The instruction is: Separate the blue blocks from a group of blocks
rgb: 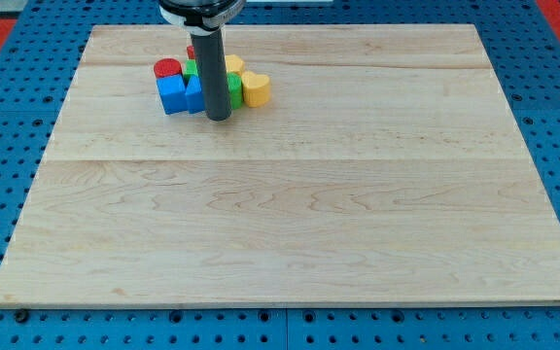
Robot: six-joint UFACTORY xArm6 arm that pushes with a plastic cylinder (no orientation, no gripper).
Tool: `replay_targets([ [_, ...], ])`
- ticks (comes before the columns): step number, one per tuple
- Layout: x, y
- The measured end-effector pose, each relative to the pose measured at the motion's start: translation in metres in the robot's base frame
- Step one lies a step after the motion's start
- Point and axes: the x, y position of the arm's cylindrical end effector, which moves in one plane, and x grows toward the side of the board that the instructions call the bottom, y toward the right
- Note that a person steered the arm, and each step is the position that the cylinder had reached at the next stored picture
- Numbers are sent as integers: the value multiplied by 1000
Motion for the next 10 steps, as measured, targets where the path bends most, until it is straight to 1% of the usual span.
replay_targets([
  [1, 56, -13],
  [2, 56, -106],
  [3, 10, -192],
  [4, -30, -154],
  [5, -24, -80],
  [6, -30, -107],
  [7, -41, -66],
  [8, -36, -2],
  [9, 22, 50],
  [10, 28, 63],
])
